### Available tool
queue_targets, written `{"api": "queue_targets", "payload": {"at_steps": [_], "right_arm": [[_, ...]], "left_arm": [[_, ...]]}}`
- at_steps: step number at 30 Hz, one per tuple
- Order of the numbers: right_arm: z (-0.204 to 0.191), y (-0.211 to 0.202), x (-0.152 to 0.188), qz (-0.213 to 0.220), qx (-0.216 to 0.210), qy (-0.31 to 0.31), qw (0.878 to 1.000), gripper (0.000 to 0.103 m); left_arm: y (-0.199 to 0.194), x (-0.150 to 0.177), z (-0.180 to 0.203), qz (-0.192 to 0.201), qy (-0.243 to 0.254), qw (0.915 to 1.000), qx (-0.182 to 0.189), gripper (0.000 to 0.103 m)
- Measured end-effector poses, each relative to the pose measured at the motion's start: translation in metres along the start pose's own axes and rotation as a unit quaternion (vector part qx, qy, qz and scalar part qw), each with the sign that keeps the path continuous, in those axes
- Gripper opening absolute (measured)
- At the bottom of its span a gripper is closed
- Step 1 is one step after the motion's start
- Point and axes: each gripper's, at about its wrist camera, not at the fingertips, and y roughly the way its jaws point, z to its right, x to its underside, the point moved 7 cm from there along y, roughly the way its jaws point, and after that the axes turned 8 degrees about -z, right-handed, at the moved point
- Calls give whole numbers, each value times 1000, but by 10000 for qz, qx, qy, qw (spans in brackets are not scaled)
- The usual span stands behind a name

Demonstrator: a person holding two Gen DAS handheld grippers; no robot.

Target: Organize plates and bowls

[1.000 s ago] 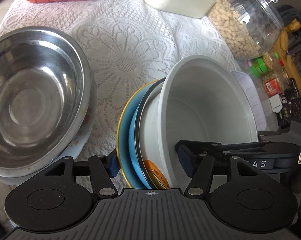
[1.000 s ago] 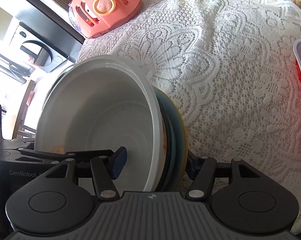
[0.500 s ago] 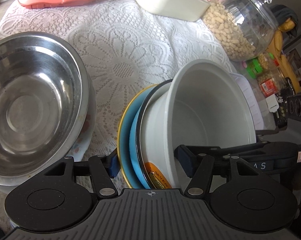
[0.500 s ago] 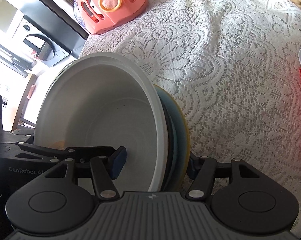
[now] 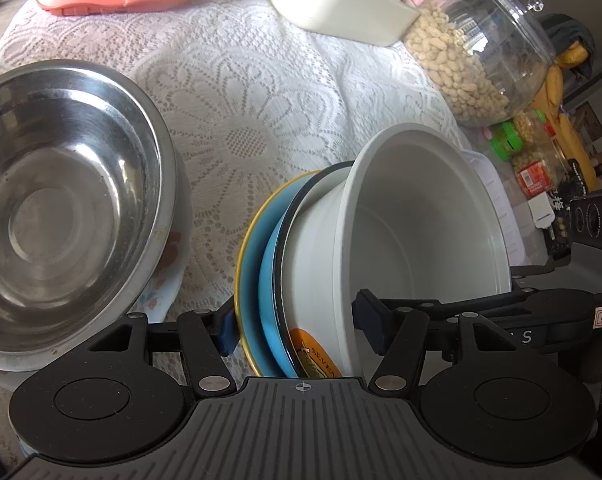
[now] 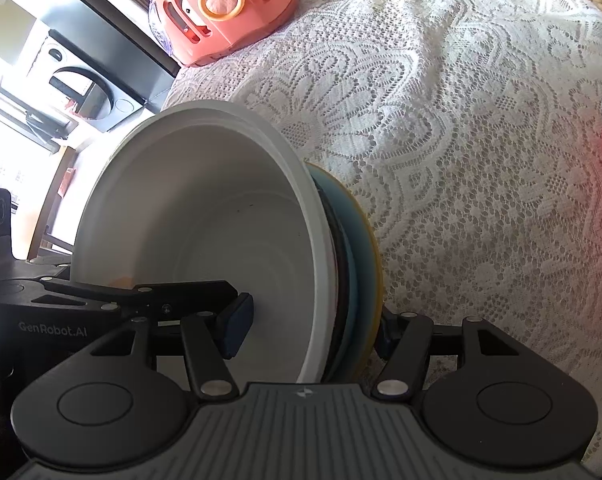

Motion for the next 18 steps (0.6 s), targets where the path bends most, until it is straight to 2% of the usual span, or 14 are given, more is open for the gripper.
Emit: {"api": "queue_targets", "payload": {"at_steps": [6, 11, 18], "right_arm": [[0, 2, 6, -40, -66, 206, 9998, 61], [-6, 3, 7, -58, 53, 188, 9998, 64], [-8, 4, 1, -120, -48, 200, 9997, 66]], "left_arm": [[-1, 2, -3, -54, -94, 9999, 66, 61], [-4, 4, -7, -129, -312, 9992, 191, 60], [-10, 17, -5, -232, -442, 9987, 107, 61]]}}
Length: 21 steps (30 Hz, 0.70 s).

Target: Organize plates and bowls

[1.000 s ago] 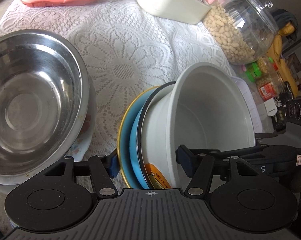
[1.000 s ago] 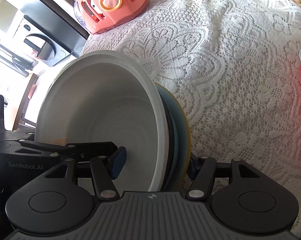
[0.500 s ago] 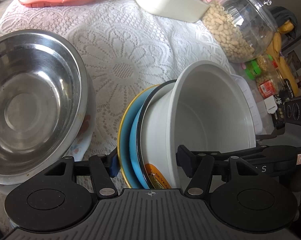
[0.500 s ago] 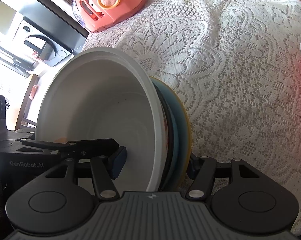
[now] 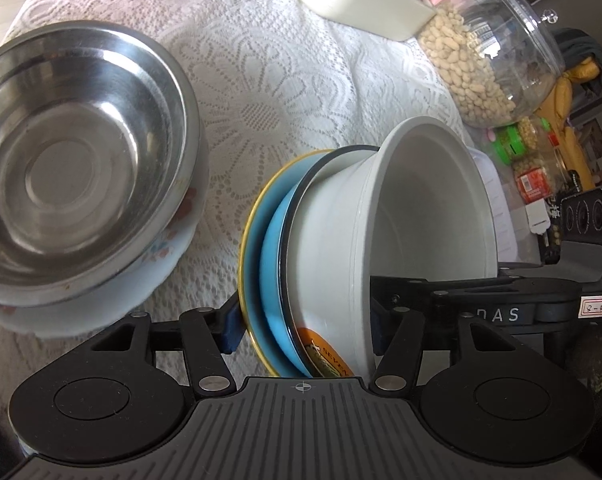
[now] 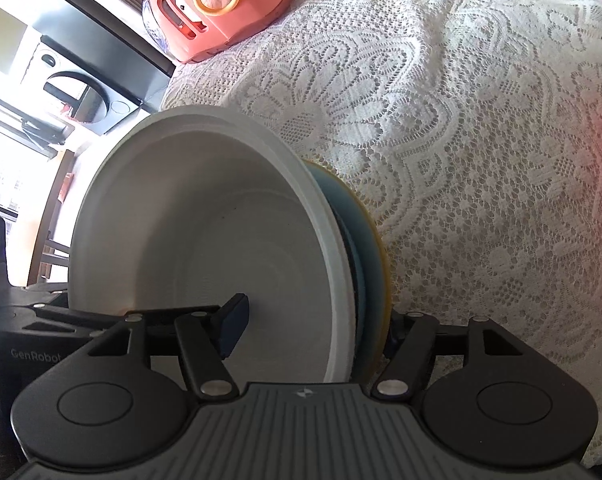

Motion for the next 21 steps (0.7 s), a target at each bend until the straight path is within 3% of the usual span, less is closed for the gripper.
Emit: {"api": "queue_targets", "payload": {"at_steps": [5, 9, 15, 21], "right_arm": [[-9, 3, 8, -216, 85, -39, 9997, 66], [-17, 4, 16, -256, 72, -262, 9993, 67], [-11, 3, 11, -208, -77, -165, 9996, 67], [-9, 4, 10, -119, -81, -130, 9998, 63]], "left_arm": [[-3, 6, -12, -186, -267, 9993, 165, 61], [-4, 9, -15, -197, -208, 9993, 224, 59], [-2, 7, -7, -175, 12, 9998, -100, 60], [2, 5, -7, -217, 11, 9997, -140, 62]]}}
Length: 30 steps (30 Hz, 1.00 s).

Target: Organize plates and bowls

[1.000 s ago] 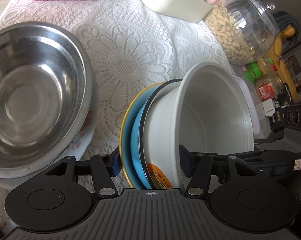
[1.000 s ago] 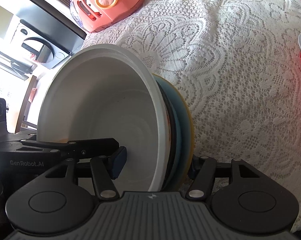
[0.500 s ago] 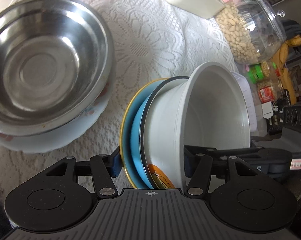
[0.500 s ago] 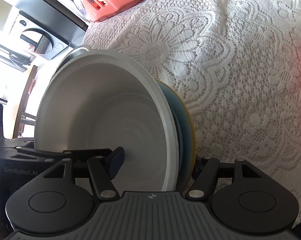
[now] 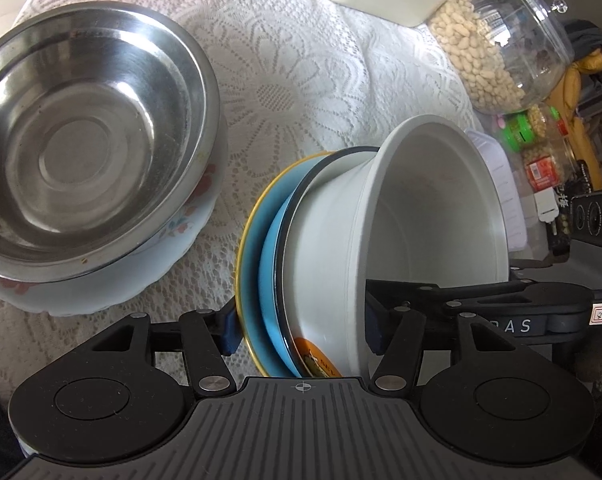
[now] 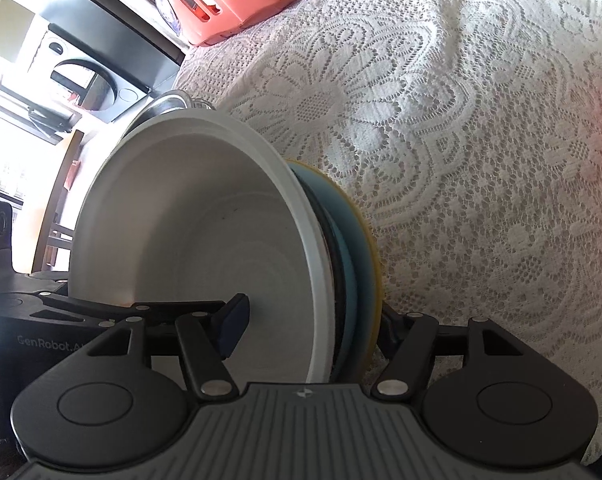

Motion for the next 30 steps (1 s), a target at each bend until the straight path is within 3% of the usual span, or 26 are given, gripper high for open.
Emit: {"api": "queue_targets", "payload": {"at_steps": [14, 30], "right_arm": [[1, -1, 11, 15, -57, 118, 9999, 60], [8, -12, 28, -49, 96, 142, 9998, 61]], "left_arm": [[-1, 7, 5, 49, -77, 10000, -18, 61], [7, 17, 19, -171, -35, 9998, 127, 61]]}}
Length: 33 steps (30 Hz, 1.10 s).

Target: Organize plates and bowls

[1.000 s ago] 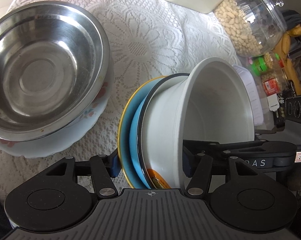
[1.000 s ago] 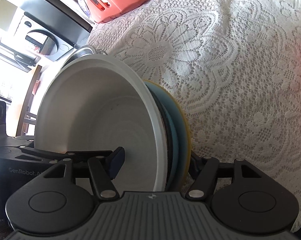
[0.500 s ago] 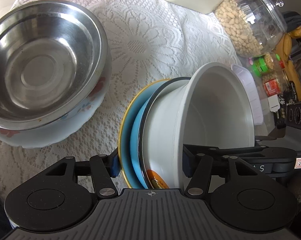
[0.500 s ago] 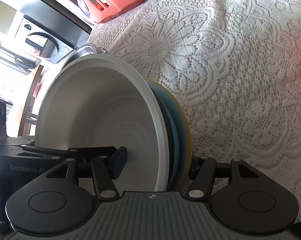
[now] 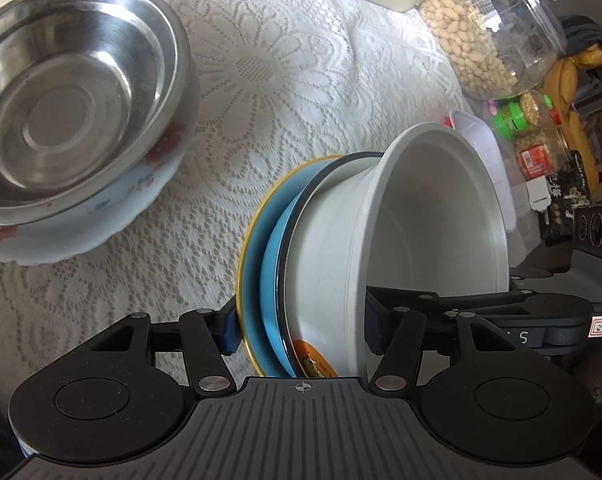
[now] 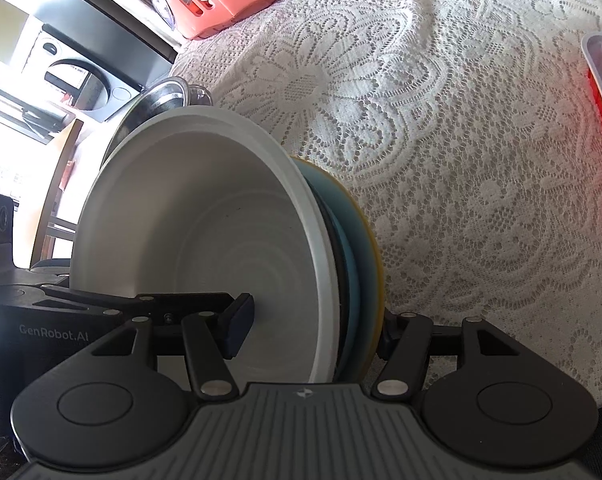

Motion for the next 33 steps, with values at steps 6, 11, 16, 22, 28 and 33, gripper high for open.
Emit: {"api": "queue_targets", "payload": {"at_steps": [6, 11, 16, 22, 28, 33], "right_arm": [[1, -12, 1, 165, -38, 64, 9998, 61], [-14, -35, -16, 290, 45, -42, 9996, 61], [-63, -57, -58, 676, 70, -587, 9960, 61], [-126, -18, -113, 499, -367, -1036, 9927, 61], [-152, 58, -135, -293, -421, -981, 9939, 61], [-161, 72, -137, -337, -35, -1326, 9906, 61]], "left_arm": [[-13, -10, 13, 78, 185, 9998, -51, 61], [-45, -30, 17, 76, 213, 9997, 82, 61], [-107, -54, -3, 688, 304, 9970, -152, 61], [-141, -67, -69, 1152, -50, 9912, -643, 61], [-118, -71, -138, 817, -635, 9928, -610, 61], [-114, -71, -150, 793, -556, 9940, -516, 59]]}}
